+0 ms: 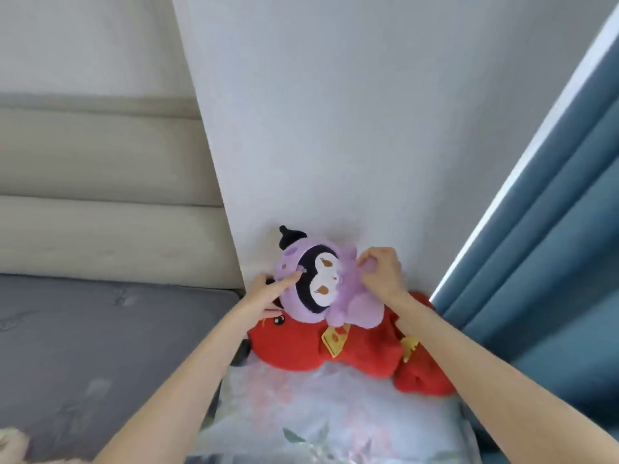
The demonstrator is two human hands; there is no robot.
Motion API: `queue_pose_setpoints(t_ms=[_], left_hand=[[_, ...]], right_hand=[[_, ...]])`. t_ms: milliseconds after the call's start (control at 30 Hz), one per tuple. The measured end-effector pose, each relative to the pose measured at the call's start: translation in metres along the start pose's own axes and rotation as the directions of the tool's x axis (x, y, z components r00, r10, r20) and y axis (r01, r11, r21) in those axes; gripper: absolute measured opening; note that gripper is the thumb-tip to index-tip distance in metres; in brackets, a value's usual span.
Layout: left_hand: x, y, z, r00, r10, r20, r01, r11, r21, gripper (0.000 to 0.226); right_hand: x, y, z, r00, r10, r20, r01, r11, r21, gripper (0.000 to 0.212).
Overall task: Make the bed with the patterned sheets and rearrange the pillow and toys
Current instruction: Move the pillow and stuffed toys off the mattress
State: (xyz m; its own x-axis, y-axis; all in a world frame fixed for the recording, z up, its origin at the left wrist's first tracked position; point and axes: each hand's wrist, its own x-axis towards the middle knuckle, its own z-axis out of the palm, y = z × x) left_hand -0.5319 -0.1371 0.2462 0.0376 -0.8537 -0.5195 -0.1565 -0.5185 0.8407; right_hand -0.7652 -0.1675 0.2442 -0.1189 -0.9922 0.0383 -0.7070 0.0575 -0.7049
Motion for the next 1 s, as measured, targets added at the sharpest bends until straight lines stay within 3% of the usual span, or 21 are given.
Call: queue_pose_setpoints(t_ms=[167,267,367,467,567,633,733,933,1000], left_hand=[[0.044,-0.004,0.06,0.996,-0.084,0.002,0.083,0.992,0.09,0.081],[0.065,-0.017,0.079,0.991,-0.124,-0.058,0.132,0.976,0.171,0.066],[0.078,-0.036,0.089,0.988,-0.007,-0.157,0.069,0.917,0.392,0.039],[0.08,-0.036,0.095,0.962,0.166,-0.216,-0.011,0.816,0.578,0.041],[0.084,-0.026,0.103,0.924,0.358,-0.133,-0.156,0.672,0.724,0.044],[0.09,-0.022,0.109,0.919,0.39,-0.063,-0.208,0.614,0.762,0.039],[0.099,-0.026,0.117,0.94,0.338,-0.046,-0.177,0.599,0.781,0.039],[0.108,-0.028,0.125,0.97,0.241,-0.022,-0.135,0.615,0.777,0.043],[0.106,-0.026,0.119,0.973,0.231,-0.008,-0.144,0.63,0.763,0.044]], right_hand=[[0.032,0.061,-0.01,0.998,0.031,0.052,-0.027,0.997,-0.068,0.031],[0.043,0.086,0.001,0.984,0.066,0.165,-0.049,0.993,-0.105,0.036],[0.047,0.102,0.015,0.953,0.095,0.286,-0.048,0.985,-0.166,0.036],[0.05,0.102,0.024,0.964,0.01,0.266,0.046,0.978,-0.204,0.034],[0.056,0.097,0.025,0.929,-0.108,0.353,0.249,0.889,-0.385,0.032],[0.062,0.098,0.027,0.861,-0.06,0.504,0.31,0.849,-0.429,0.035],[0.07,0.108,0.028,0.767,0.064,0.638,0.261,0.878,-0.402,0.051],[0.062,0.103,0.031,0.852,0.004,0.524,0.388,0.668,-0.636,0.046],[0.06,0.097,0.03,0.867,-0.033,0.497,0.388,0.671,-0.632,0.04]])
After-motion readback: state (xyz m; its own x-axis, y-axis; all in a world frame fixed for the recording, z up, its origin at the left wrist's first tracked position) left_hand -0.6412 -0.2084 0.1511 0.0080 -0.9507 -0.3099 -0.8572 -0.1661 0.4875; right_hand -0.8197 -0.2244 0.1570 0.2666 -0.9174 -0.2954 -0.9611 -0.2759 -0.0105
